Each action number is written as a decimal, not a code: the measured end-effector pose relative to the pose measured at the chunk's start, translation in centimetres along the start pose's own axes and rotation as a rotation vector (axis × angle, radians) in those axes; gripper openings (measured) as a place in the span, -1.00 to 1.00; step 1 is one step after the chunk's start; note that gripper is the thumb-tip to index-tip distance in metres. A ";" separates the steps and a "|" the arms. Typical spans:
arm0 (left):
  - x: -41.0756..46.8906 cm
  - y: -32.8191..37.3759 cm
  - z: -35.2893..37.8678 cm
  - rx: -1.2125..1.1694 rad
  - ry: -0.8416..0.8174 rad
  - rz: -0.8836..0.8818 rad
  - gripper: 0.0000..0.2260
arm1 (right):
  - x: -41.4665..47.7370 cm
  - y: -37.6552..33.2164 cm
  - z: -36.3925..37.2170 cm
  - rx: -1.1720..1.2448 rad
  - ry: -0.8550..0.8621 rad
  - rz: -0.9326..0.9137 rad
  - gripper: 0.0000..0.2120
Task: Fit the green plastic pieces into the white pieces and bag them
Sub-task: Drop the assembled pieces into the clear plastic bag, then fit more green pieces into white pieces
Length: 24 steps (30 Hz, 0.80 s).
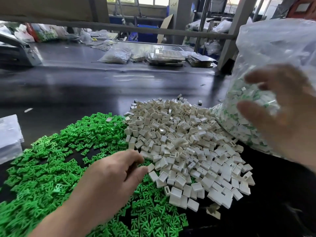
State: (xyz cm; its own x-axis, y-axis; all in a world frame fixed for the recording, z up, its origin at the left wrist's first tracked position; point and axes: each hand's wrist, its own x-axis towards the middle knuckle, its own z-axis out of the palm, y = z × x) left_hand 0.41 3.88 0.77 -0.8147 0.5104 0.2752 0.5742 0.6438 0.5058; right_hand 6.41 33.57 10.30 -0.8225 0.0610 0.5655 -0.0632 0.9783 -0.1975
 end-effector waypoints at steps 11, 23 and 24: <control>-0.8 0.3 1.0 0.552 -0.380 -0.209 0.08 | -7.4 -3.5 11.1 -0.106 -0.704 -0.209 -0.05; -0.1 -1.3 1.8 0.236 -0.171 0.005 -0.79 | -4.5 -5.0 12.5 -0.088 -0.404 -0.335 -0.55; -0.1 -1.2 1.7 0.220 -0.152 0.010 -0.84 | -4.2 -5.0 12.5 -0.091 -0.383 -0.354 -0.60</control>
State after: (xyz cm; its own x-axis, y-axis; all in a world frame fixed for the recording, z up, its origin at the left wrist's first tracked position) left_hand -0.08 4.06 -1.25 -0.7968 0.5867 0.1447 0.5997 0.7382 0.3089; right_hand 3.14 25.91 -1.09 -0.9085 -0.3361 0.2484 -0.3390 0.9402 0.0323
